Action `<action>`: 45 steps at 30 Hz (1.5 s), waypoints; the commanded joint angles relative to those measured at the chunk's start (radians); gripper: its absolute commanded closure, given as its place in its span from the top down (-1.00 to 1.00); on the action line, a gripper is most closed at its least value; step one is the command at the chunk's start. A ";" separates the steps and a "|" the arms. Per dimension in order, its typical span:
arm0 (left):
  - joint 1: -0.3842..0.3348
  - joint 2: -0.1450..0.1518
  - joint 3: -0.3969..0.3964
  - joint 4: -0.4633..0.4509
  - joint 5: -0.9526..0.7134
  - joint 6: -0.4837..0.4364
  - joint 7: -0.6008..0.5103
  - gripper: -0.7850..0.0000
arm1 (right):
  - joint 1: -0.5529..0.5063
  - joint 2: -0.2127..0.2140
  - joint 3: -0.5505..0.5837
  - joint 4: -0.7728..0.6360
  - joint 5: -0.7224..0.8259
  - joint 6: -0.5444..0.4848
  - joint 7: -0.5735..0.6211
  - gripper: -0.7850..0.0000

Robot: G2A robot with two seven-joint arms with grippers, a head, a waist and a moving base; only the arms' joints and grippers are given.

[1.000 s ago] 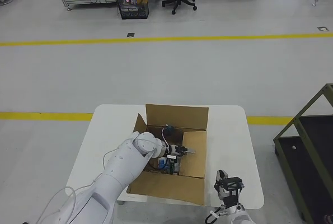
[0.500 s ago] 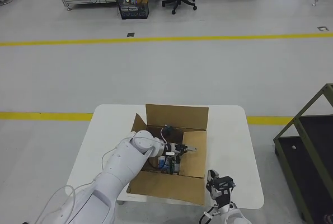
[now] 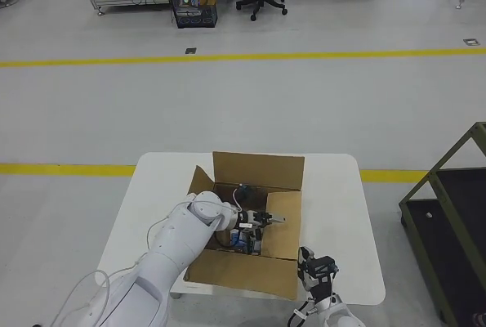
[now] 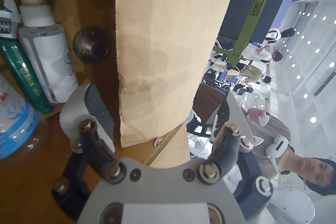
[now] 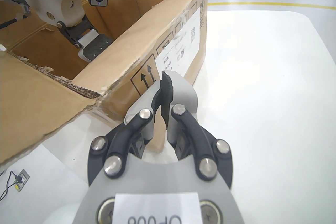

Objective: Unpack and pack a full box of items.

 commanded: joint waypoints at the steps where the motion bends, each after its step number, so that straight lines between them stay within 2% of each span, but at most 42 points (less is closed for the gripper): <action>1: -0.002 -0.001 -0.002 0.000 -0.002 0.000 0.003 1.00 | 0.000 0.000 0.003 0.001 0.006 0.007 0.003 -1.00; 19: -0.009 -0.008 -0.027 0.034 -0.051 0.003 -0.039 1.00 | 0.034 -0.003 -0.024 0.029 0.012 -0.026 0.006 -1.00; 30: -0.013 -0.011 -0.074 0.040 -0.160 0.020 -0.107 1.00 | -0.029 0.011 0.065 -0.024 0.057 0.004 -0.009 -1.00; 39: -0.033 -0.028 -0.077 -0.038 -0.200 0.015 -0.120 1.00 | -0.115 0.021 0.155 -0.116 0.091 0.085 -0.016 -1.00; 45: -0.042 -0.059 -0.041 -0.113 -0.208 0.000 -0.100 1.00 | -0.218 0.028 0.256 -0.239 0.132 0.169 -0.011 -1.00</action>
